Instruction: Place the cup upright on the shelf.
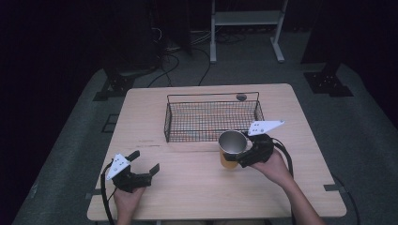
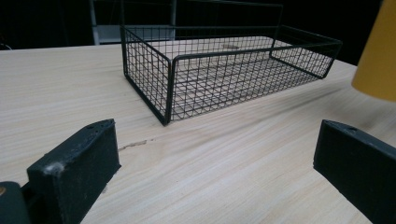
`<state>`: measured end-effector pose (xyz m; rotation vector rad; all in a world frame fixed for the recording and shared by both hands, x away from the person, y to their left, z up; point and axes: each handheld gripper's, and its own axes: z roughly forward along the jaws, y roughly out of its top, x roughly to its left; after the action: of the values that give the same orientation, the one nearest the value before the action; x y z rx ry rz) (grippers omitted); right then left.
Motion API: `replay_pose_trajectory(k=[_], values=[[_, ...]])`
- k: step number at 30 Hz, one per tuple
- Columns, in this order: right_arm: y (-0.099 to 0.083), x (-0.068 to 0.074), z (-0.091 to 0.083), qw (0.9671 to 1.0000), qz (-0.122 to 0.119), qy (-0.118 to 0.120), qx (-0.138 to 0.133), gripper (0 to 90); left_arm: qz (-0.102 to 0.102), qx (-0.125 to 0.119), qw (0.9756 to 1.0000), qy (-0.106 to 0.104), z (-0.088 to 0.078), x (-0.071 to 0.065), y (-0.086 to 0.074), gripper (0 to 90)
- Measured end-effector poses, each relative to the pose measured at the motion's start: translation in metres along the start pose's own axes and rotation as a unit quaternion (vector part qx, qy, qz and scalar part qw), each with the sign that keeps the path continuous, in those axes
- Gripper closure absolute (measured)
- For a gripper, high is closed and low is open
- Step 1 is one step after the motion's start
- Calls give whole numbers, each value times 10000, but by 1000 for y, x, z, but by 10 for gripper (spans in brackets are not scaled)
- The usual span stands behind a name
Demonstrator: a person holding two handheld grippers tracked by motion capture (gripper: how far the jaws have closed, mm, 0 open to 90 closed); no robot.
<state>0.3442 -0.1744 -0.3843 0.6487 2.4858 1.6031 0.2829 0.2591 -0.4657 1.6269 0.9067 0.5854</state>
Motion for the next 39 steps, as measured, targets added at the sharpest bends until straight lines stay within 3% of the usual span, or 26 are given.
replay_pose_trajectory(k=[16,39], values=[[50,-28,7,9998,30,-183,-47,98,8,1,10000,-13,0,0,0,0],[90,-76,34,9981,302,-541,-45,98,-20,-7,10000,-43,0,0,0,0]])
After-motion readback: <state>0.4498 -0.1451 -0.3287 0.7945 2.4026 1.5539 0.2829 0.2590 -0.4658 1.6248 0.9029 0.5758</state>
